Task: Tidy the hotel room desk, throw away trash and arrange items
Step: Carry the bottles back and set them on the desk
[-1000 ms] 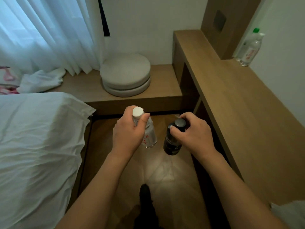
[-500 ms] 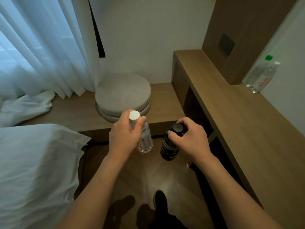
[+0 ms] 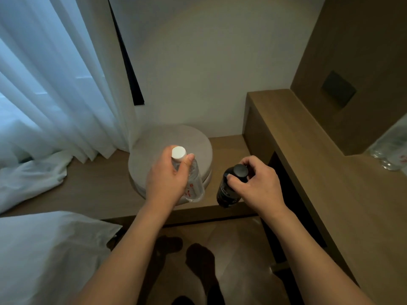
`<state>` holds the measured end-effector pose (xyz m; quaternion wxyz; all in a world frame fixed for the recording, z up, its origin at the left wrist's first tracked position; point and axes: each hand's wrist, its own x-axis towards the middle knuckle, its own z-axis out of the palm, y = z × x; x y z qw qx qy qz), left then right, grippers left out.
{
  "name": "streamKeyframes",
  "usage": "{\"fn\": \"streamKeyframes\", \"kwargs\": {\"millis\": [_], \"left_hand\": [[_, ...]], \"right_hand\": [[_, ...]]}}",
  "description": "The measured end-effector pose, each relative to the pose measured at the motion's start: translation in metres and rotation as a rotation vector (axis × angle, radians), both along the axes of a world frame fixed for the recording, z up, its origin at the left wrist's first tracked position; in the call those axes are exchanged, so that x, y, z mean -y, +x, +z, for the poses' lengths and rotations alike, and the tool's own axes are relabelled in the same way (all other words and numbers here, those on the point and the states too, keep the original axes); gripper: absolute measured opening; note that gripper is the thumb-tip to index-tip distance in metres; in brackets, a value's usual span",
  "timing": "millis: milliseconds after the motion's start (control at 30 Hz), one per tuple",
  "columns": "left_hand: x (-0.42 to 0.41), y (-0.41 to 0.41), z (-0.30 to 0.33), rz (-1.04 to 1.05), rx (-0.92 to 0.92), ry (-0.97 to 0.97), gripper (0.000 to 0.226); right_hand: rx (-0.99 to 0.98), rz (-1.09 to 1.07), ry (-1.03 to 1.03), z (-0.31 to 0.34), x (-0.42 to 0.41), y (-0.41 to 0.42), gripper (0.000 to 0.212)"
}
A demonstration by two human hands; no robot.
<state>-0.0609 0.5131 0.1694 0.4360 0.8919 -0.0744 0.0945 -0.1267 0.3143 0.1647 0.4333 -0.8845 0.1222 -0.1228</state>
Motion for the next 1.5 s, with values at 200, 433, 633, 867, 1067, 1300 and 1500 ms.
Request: {"fn": "streamKeyframes", "kwargs": {"millis": [200,433,633,867,1067,1300,1500], "left_hand": [[0.021,0.086,0.0,-0.058,-0.008,-0.052,0.025],[0.05,0.195,-0.008,-0.182,-0.016,-0.065,0.038],[0.077,0.265,-0.004,-0.289,-0.025,-0.051,0.031],[0.099,0.294,-0.001,-0.363,-0.059,-0.014,0.031],[0.108,0.307,-0.006,-0.394,-0.049,0.033,0.033],[0.142,0.303,-0.011,-0.464,-0.05,0.064,0.034],[0.19,0.284,-0.01,-0.612,-0.05,0.045,0.036]], "right_hand": [[-0.008,-0.06,0.008,0.003,0.015,0.079,0.022],[-0.017,-0.214,-0.001,0.002,0.032,0.158,0.022],[-0.046,-0.338,-0.047,0.008,0.045,0.206,0.024],[-0.024,-0.405,-0.059,0.006,0.059,0.23,0.022],[-0.041,-0.409,-0.034,0.0,0.069,0.241,0.022],[-0.073,-0.479,0.002,-0.004,0.091,0.225,0.021],[-0.078,-0.611,0.029,-0.001,0.115,0.193,0.022]]}}
